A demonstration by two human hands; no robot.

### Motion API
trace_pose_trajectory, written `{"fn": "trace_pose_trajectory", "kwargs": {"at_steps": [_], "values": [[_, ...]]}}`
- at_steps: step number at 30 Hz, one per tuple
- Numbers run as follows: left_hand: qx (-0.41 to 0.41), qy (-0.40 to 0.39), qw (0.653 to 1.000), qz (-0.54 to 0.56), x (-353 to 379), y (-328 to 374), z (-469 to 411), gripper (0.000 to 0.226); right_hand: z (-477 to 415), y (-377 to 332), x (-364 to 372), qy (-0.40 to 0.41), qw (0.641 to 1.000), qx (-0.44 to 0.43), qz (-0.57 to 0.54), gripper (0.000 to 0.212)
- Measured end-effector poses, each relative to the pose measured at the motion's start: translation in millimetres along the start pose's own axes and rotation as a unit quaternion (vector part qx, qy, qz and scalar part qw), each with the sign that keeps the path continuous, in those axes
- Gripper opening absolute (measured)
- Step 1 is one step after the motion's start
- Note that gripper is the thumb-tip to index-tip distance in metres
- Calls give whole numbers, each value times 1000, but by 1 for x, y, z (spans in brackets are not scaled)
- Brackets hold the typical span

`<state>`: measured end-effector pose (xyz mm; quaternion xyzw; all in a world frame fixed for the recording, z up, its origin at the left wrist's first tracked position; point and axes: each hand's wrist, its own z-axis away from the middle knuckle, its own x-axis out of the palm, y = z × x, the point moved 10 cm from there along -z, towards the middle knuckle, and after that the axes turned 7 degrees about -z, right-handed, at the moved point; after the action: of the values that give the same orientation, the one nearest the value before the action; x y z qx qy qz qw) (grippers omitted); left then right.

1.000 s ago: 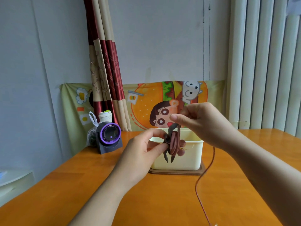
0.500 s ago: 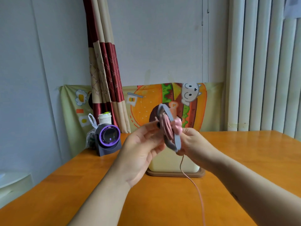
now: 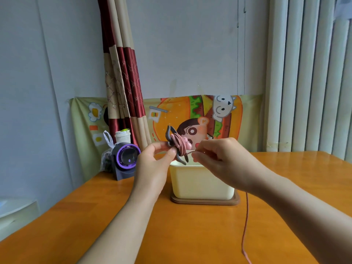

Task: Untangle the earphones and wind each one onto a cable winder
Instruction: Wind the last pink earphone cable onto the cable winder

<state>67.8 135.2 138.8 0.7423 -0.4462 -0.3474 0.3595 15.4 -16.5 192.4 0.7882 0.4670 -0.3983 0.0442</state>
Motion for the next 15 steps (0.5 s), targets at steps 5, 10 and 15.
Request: {"fn": "trace_pose_trajectory", "kwargs": {"at_steps": [5,10,15], "values": [[65,-101,985,-123,19,8,12,9,-9,-5,-20,-10,999,-9,40,28],[101,-203,970,-88,35,23,34,17,-18,10,-38,8,999,28,-23,31],[119,-258,959,-11,41,42,45,14,-16,24,-38,22,992,59,-110,30]]}}
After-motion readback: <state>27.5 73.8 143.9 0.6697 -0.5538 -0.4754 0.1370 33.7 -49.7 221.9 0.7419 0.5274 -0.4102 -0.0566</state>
